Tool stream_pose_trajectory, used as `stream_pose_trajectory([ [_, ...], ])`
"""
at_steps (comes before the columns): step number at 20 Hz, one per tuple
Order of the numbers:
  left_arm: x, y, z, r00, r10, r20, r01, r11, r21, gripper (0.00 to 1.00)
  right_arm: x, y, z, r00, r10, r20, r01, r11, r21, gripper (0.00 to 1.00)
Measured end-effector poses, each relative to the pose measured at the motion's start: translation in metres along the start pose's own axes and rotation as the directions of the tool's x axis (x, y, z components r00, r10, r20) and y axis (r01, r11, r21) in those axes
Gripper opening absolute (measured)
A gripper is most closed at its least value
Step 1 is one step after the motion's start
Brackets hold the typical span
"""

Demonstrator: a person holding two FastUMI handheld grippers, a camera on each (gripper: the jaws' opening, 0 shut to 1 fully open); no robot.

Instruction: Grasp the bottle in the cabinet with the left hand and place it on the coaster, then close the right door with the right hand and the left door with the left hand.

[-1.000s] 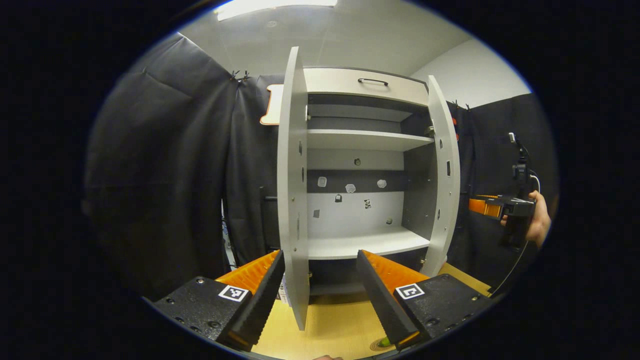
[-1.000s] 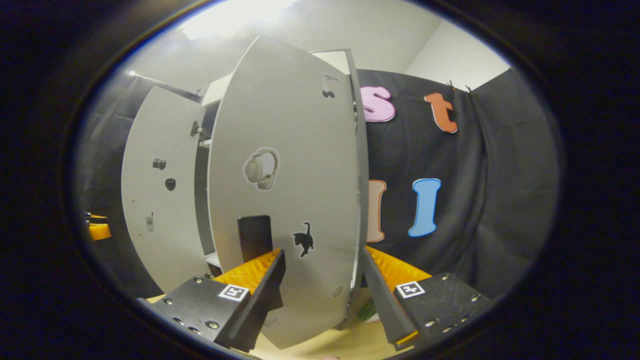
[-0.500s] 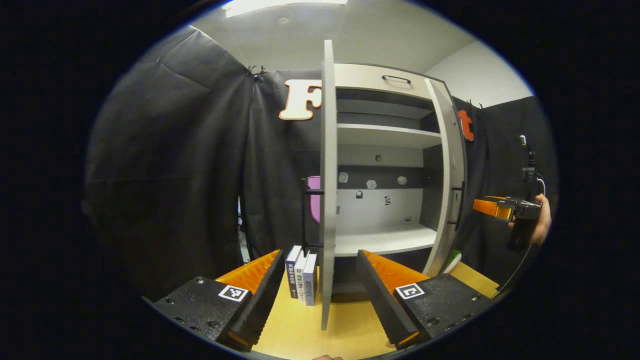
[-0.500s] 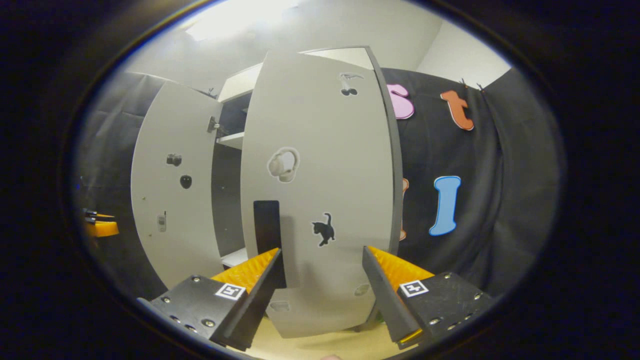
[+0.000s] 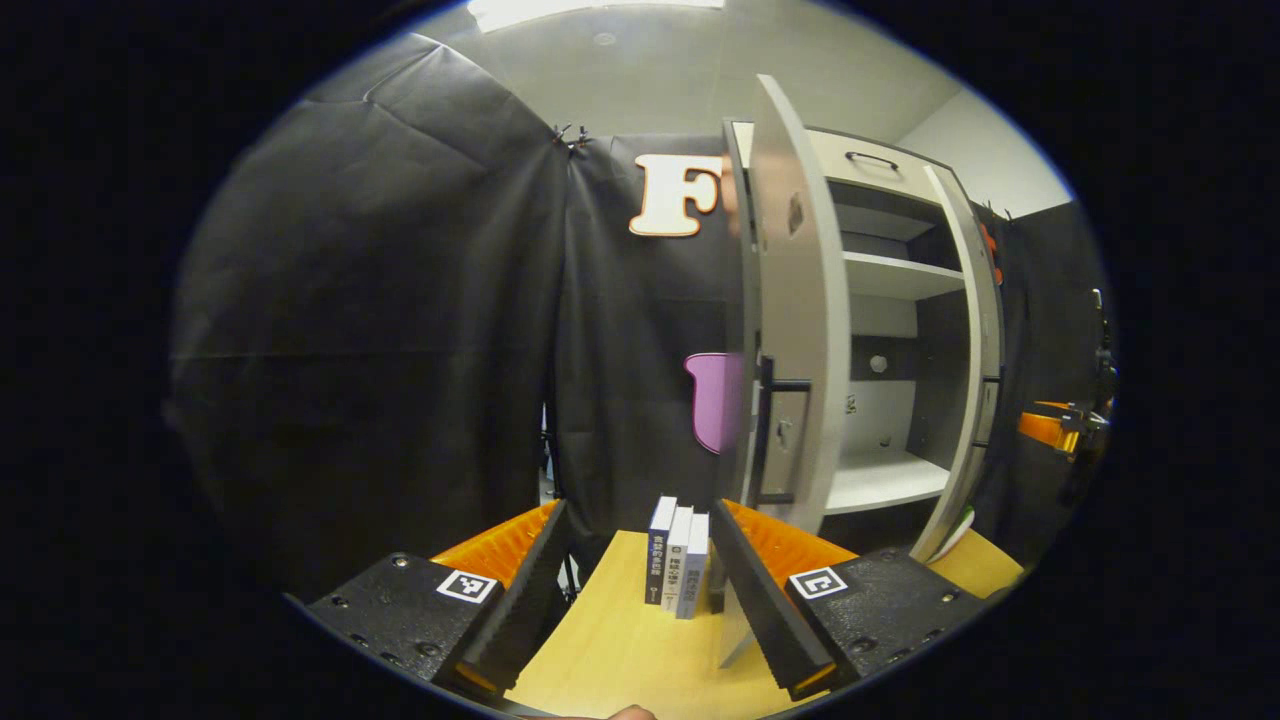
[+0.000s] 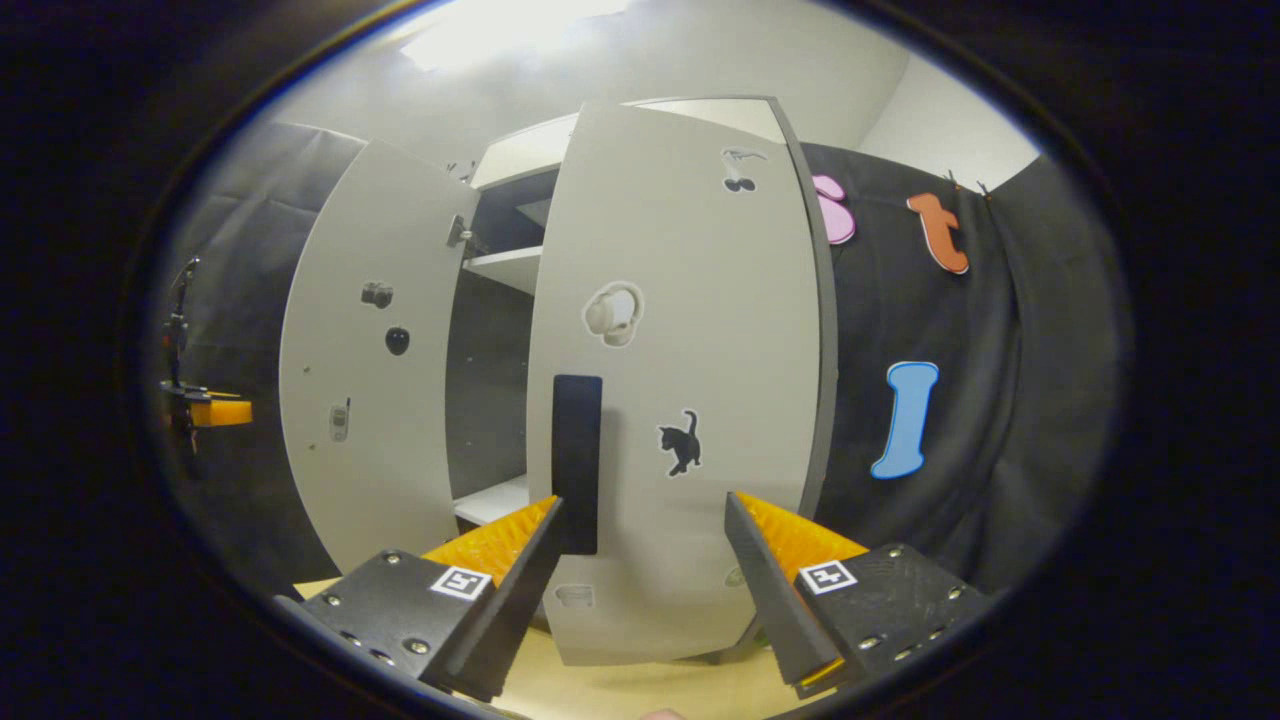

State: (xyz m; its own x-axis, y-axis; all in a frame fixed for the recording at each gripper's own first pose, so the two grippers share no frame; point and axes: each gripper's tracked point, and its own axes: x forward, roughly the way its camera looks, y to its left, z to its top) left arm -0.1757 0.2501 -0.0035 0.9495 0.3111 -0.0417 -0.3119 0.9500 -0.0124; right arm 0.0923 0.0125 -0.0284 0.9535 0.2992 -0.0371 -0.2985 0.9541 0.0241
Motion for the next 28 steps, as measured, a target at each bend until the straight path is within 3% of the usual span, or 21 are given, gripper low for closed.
stream_pose_trajectory([
  [3, 0.026, 0.022, 0.006, 0.999, 0.031, 0.014, -0.031, 0.999, 0.031, 0.9, 0.0, -0.003, -0.004, 1.0, -0.017, -0.014, 0.017, 1.0, 0.005, 0.96],
  [7, 0.058, 0.018, 0.01, 1.0, 0.0, 0.014, 0.0, 1.0, -0.003, 0.9, -0.004, -0.015, -0.003, 0.998, -0.054, -0.023, 0.054, 0.999, -0.004, 0.94],
  [10, 0.074, -0.016, 0.015, 0.995, -0.1, 0.028, 0.102, 0.992, -0.071, 0.87, -0.01, -0.035, -0.004, 0.995, -0.099, -0.03, 0.099, 0.995, -0.011, 0.94],
  [12, 0.077, -0.059, 0.015, 0.972, -0.233, 0.01, 0.234, 0.97, -0.065, 0.92, -0.012, -0.046, -0.004, 0.991, -0.13, -0.034, 0.129, 0.992, -0.012, 0.93],
  [13, 0.07, -0.063, 0.021, 0.976, -0.219, -0.002, 0.219, 0.976, -0.013, 0.92, -0.013, -0.048, -0.004, 0.99, -0.14, -0.032, 0.14, 0.99, -0.013, 0.93],
  [15, 0.077, -0.056, 0.033, 0.977, -0.21, 0.037, 0.203, 0.97, 0.133, 0.82, -0.011, -0.048, -0.003, 0.988, -0.15, -0.028, 0.15, 0.989, -0.01, 0.93],
  [17, 0.079, -0.064, 0.032, 0.969, -0.244, 0.027, 0.233, 0.95, 0.206, 0.83, -0.01, -0.046, -0.005, 0.988, -0.148, -0.031, 0.148, 0.989, -0.001, 0.96],
  [19, 0.079, -0.074, 0.026, 0.964, -0.266, 0.003, 0.261, 0.948, 0.183, 0.76, -0.009, -0.045, -0.007, 0.987, -0.157, -0.031, 0.157, 0.988, 0.0, 0.96],
  [21, 0.075, -0.085, 0.024, 0.952, -0.307, -0.009, 0.305, 0.945, 0.116, 0.76, -0.008, -0.048, -0.009, 0.984, -0.176, -0.033, 0.176, 0.984, 0.0, 0.93],
  [23, 0.074, -0.099, 0.023, 0.936, -0.352, -0.007, 0.352, 0.934, 0.062, 0.77, -0.01, -0.047, -0.009, 0.982, -0.187, -0.031, 0.188, 0.982, 0.004, 0.96],
  [26, 0.078, -0.104, 0.028, 0.941, -0.337, 0.013, 0.335, 0.939, 0.078, 0.77, -0.014, -0.046, -0.006, 0.979, -0.202, -0.028, 0.202, 0.979, 0.009, 0.94],
  [28, 0.09, -0.093, 0.03, 0.967, -0.252, 0.028, 0.248, 0.962, 0.113, 0.75, -0.018, -0.045, -0.003, 0.976, -0.215, -0.023, 0.216, 0.976, 0.005, 0.96],
])
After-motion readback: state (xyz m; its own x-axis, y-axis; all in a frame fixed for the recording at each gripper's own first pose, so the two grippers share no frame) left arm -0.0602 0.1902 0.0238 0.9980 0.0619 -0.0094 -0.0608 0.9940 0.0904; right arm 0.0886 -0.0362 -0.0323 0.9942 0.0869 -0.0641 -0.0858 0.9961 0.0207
